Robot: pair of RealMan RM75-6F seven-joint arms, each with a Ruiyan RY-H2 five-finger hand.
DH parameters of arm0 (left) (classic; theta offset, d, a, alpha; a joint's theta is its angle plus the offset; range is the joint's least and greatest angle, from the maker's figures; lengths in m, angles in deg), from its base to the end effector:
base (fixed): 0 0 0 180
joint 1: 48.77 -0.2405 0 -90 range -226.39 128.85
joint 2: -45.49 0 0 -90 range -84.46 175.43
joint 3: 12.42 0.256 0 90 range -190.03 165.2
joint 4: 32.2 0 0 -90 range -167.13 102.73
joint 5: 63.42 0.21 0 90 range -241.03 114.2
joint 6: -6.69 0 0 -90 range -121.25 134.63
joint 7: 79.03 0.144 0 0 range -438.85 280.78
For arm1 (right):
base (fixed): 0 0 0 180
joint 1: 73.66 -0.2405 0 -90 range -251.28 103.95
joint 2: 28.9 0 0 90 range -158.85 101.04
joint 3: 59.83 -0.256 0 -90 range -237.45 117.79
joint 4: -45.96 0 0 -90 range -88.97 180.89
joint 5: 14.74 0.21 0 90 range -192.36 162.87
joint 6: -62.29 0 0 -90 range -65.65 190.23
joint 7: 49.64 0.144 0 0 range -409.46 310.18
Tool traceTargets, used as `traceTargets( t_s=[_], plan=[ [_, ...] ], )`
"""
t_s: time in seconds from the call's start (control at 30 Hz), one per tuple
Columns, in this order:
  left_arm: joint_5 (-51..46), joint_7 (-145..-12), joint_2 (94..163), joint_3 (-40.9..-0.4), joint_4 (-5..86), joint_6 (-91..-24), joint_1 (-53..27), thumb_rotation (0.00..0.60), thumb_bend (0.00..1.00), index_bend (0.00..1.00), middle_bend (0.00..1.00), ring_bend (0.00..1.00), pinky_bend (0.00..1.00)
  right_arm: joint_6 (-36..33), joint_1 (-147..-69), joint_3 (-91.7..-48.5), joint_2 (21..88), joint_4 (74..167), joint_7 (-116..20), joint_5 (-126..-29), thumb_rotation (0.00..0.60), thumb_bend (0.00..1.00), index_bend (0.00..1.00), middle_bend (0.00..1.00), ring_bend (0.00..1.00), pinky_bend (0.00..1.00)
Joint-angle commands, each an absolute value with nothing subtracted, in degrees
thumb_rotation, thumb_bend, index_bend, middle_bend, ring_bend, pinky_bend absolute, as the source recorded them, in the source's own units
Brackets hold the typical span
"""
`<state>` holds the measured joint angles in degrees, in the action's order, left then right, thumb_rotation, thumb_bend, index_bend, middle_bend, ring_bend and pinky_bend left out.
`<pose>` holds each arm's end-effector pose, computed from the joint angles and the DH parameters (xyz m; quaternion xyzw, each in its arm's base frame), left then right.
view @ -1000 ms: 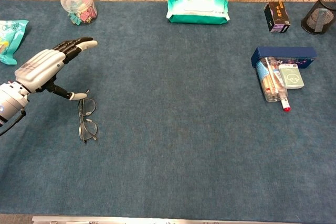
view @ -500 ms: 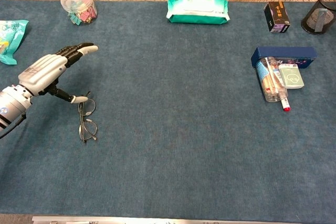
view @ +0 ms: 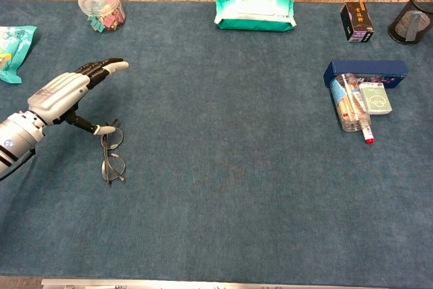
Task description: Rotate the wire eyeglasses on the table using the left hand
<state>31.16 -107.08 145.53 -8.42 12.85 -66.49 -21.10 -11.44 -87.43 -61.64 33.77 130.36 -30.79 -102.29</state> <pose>-0.2838 0.2889 -0.0258 -0.7137 -0.4044 -0.4483 0.3551 -0.3212 -0.2289 0.1551 0.6240 -0.4512 0.4059 0.4922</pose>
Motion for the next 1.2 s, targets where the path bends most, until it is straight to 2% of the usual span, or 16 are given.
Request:
traceTargets(
  t_s=[0.03,0.3,0.43,0.73,0.9,1.03,1.2],
  plan=[
    [31.82,-106.33,144.52,-8.40,14.17,-68.39,-21.32,0.600,0.00,0.01,0.00,0.00,0.00,-11.74,-87.42,-61.78,33.53,130.57,-30.91,-102.39,0.600,0.00,0.00,0.09,0.00,0.21],
    [31.26,-100.19,137.44,-10.88,24.27,-77.11,-24.13,0.600,0.00,0.01,0.00,0.00,0.01,-12.96,-86.65,-61.60,32.58,131.64,-31.55,-102.62,0.600,0.00,0.00,0.09,0.00,0.21],
    [30.39,-97.36,133.23,-11.70,29.26,-79.90,-26.05,0.600,0.00,0.02,0.00,0.00,0.06,-13.38,-86.07,-61.24,32.20,132.27,-31.92,-102.63,0.600,0.00,0.00,0.09,0.00,0.21],
    [26.50,-91.17,121.68,-11.46,43.84,-81.80,-31.55,0.600,0.00,0.04,0.00,0.00,0.14,-15.31,-84.62,-61.45,31.90,134.70,-34.59,-101.82,0.600,0.00,0.00,0.09,0.00,0.21],
    [24.18,-88.49,116.95,-10.49,48.83,-82.04,-34.95,0.600,0.00,0.10,0.01,0.01,0.19,-16.62,-83.47,-61.77,32.36,136.65,-38.32,-100.49,0.600,0.00,0.01,0.10,0.00,0.21],
    [22.75,-86.21,113.62,-9.53,52.28,-83.05,-37.94,0.600,0.00,0.11,0.03,0.04,0.25,-17.89,-82.15,-61.60,32.72,137.80,-40.17,-99.76,0.600,0.00,0.01,0.10,0.00,0.21],
    [21.82,-85.61,110.76,-8.74,55.38,-86.40,-42.34,0.600,0.00,0.11,0.04,0.04,0.26,-18.76,-80.67,-61.27,33.34,138.53,-41.52,-98.76,0.600,0.00,0.02,0.10,0.00,0.21]
  ],
)
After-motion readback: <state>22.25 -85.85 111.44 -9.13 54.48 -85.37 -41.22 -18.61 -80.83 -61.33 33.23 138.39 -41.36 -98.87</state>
